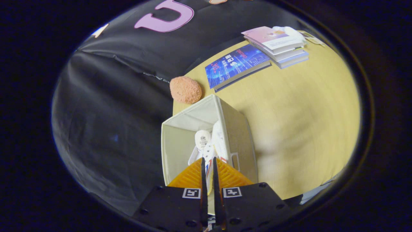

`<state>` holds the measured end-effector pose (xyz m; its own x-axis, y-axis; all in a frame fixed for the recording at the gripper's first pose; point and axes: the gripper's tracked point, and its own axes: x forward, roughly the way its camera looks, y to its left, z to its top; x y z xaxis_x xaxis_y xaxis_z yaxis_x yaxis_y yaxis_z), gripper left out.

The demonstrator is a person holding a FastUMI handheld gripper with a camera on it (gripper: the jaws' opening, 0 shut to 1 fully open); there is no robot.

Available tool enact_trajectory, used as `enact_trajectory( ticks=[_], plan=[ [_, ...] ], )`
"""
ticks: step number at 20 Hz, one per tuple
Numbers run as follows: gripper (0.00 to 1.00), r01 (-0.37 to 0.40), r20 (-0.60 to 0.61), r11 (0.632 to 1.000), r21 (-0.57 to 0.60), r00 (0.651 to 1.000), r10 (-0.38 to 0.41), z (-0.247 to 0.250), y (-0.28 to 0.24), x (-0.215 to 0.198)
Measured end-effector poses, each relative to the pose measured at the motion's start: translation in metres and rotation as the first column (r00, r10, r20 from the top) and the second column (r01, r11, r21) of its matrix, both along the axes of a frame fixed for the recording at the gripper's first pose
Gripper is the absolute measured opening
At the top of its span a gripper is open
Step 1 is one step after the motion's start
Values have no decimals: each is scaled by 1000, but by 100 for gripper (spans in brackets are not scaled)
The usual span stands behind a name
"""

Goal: Open the storage box then place both shoes into the box .Put the left shoe in first, then the right shoe, with the right side of both shoes facing outward in a uniform manner.

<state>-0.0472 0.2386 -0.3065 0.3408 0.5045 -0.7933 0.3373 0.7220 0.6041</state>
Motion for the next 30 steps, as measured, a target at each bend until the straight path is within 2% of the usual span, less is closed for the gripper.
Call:
enact_trajectory(
  ticks=[9,13,17,20,25,28,30],
  plan=[
    [11,31,53,1000,3,998,-31,12,-29,15],
    [11,90,154,994,-63,985,-79,26,-77,28],
    [11,151,313,972,-180,946,-89,46,-137,44],
    [11,229,463,926,-299,884,-69,85,-193,61],
    [11,378,693,823,-424,721,26,182,-266,78],
    [11,451,766,769,-453,639,76,238,-294,84],
    [11,503,813,747,-435,575,87,275,-309,87]
  ],
)
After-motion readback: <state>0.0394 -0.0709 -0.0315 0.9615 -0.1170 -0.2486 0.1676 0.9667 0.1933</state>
